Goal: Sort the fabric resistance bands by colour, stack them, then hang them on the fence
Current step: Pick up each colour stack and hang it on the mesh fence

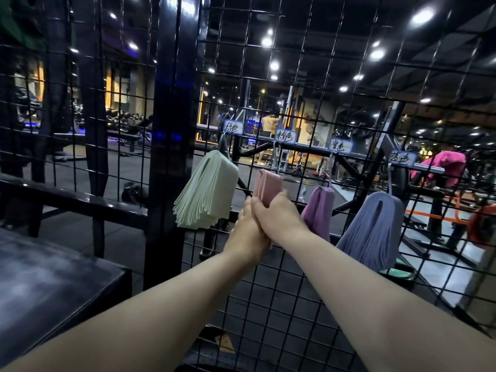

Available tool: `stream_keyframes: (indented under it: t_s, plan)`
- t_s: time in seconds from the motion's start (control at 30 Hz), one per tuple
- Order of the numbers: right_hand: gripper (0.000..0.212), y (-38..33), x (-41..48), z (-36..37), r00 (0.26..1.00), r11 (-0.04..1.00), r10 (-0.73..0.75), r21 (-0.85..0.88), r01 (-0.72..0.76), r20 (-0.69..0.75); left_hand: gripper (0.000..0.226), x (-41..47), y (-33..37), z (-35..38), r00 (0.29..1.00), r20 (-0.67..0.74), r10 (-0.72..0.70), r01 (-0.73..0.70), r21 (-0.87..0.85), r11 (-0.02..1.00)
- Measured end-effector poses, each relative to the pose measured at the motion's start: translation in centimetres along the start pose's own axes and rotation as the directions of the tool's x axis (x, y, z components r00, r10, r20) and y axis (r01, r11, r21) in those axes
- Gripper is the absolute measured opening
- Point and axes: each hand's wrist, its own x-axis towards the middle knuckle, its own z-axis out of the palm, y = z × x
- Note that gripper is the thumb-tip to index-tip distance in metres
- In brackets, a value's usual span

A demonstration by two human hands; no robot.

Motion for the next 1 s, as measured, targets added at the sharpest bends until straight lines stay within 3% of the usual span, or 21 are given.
stream_keyframes:
  t_s: [0.07,0.2,0.4,0.53,0.67,0.77,0.87,0.97,1.0]
  plan:
    - [0.053,0.5,-0.2,0.3,1.000,0.999,0.005,0.046,-0.006,0.007,0.065,-0.5,-0.6,0.2,1.000,-0.006,0.027,-0.027,-0.032,0.999]
    - [0.054,1.1,-0.4,0.1,1.000,0.990,0.010,0.141,-0.012,0.018,0.068,-1.1,-1.2,0.3,0.999,-0.032,-0.024,0.020,-0.104,0.994]
    - [0.061,1.3,-0.9,0.3,1.000,0.992,0.003,0.123,-0.003,0.004,0.062,-0.8,-1.6,0.1,0.998,0.053,-0.033,0.041,-0.173,0.984]
    - [0.074,1.2,-1.9,0.7,1.000,0.995,0.020,0.095,-0.021,0.014,0.082,-0.8,-1.7,0.1,0.988,0.060,-0.140,0.150,-0.229,0.962]
    - [0.073,1.4,-2.9,1.4,0.999,0.990,0.038,0.133,-0.039,0.008,0.121,-1.6,-2.0,-0.3,0.978,0.126,-0.166,0.198,-0.307,0.931]
    - [0.066,1.7,-3.2,1.5,0.999,0.992,0.044,0.114,-0.046,0.015,0.134,-2.7,-2.1,-0.5,0.951,0.235,-0.202,0.258,-0.239,0.936]
    - [0.061,1.6,-3.3,1.3,1.000,0.997,0.023,0.078,-0.023,0.007,0.131,-4.0,-2.4,-0.2,0.930,0.248,-0.270,0.306,-0.119,0.945]
    - [0.057,1.5,-3.0,0.9,1.000,0.996,-0.004,0.085,0.005,-0.013,0.108,-5.2,-2.2,0.0,0.876,0.306,-0.374,0.386,0.021,0.922]
    - [0.056,1.4,-2.9,0.7,1.000,0.996,-0.006,0.085,0.007,-0.015,0.083,-5.8,-1.6,-0.2,0.853,0.325,-0.408,0.383,0.142,0.913]
